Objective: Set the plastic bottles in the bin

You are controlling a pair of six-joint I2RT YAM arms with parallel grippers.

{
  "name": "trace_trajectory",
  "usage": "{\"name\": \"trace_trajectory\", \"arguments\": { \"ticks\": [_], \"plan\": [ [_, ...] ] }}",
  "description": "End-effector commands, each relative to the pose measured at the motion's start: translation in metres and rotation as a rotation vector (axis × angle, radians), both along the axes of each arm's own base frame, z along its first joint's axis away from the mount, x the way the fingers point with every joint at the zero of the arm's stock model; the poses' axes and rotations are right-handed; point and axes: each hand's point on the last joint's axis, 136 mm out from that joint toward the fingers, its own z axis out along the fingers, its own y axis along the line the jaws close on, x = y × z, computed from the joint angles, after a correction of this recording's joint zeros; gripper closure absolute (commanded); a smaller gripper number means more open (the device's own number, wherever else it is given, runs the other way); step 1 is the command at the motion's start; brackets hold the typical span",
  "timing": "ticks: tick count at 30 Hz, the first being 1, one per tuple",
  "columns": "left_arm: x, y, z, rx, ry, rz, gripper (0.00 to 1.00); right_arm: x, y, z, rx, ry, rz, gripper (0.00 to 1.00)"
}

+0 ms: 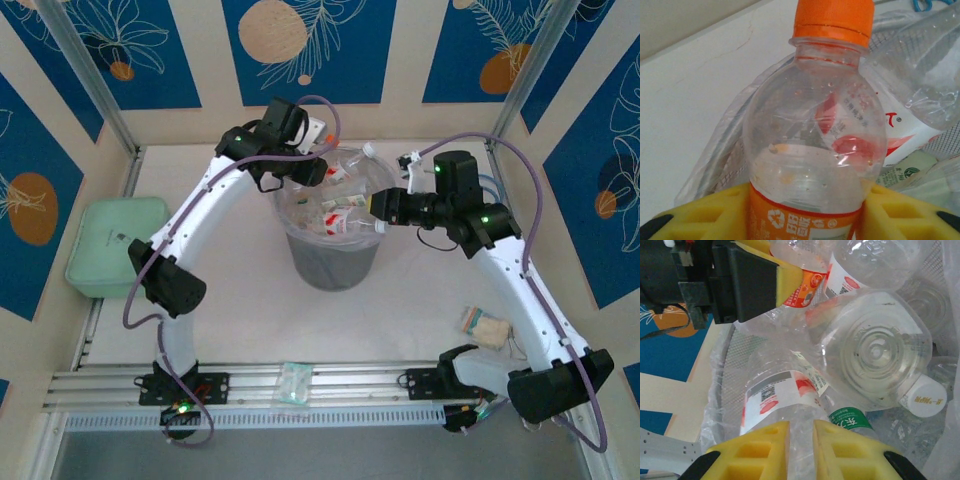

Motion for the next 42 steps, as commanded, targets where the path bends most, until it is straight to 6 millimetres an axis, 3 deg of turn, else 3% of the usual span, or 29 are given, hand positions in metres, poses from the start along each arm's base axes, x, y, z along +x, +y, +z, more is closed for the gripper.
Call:
{"name": "trace_trajectory", "arguments": {
  "ticks": [1,4,8,13,18,23,26,29,33,37,39,42],
  "plan": [
    [-0.003,0.004,-0.022,0.069,0.054,0.010,0.44,-0.005,0.001,-0.023,-0.036,0.076,0.005,0.80],
    [-0.006,0.002,-0.012,0.043,0.040,-0.003,0.26,-0.003,-0.003,-0.013,-0.044,0.039,-0.012,0.74],
    [-0.011,0.003,0.016,0.001,-0.017,-0.017,0.13,0.001,-0.012,0.006,-0.034,-0.022,-0.046,0.62],
    [-0.021,0.012,0.066,-0.050,-0.129,-0.025,0.09,0.006,-0.025,0.024,-0.021,-0.077,-0.090,0.51],
    [-0.032,0.025,0.109,-0.086,-0.243,-0.023,0.08,0.009,-0.031,0.030,-0.013,-0.096,-0.110,0.49],
    [-0.034,0.067,0.116,0.031,-0.304,0.087,0.08,0.009,-0.033,0.027,-0.015,-0.093,-0.116,0.48],
    [-0.041,0.113,0.098,0.135,-0.275,0.211,0.08,0.009,-0.038,0.024,-0.019,-0.093,-0.132,0.48],
    [-0.059,0.159,0.069,0.201,-0.202,0.323,0.08,0.014,-0.045,0.019,-0.017,-0.092,-0.154,0.48],
    [-0.100,0.225,0.021,0.286,-0.064,0.498,0.07,0.027,-0.059,0.015,0.008,-0.085,-0.201,0.46],
    [-0.144,0.283,-0.046,0.297,0.132,0.688,0.05,0.041,-0.073,0.011,0.033,-0.079,-0.245,0.39],
    [-0.160,0.299,-0.080,0.249,0.205,0.779,0.02,0.046,-0.079,0.010,0.044,-0.069,-0.260,0.33],
    [-0.170,0.300,-0.126,0.136,0.268,0.883,0.00,0.052,-0.083,0.010,0.064,-0.056,-0.263,0.26]
  ]
}}
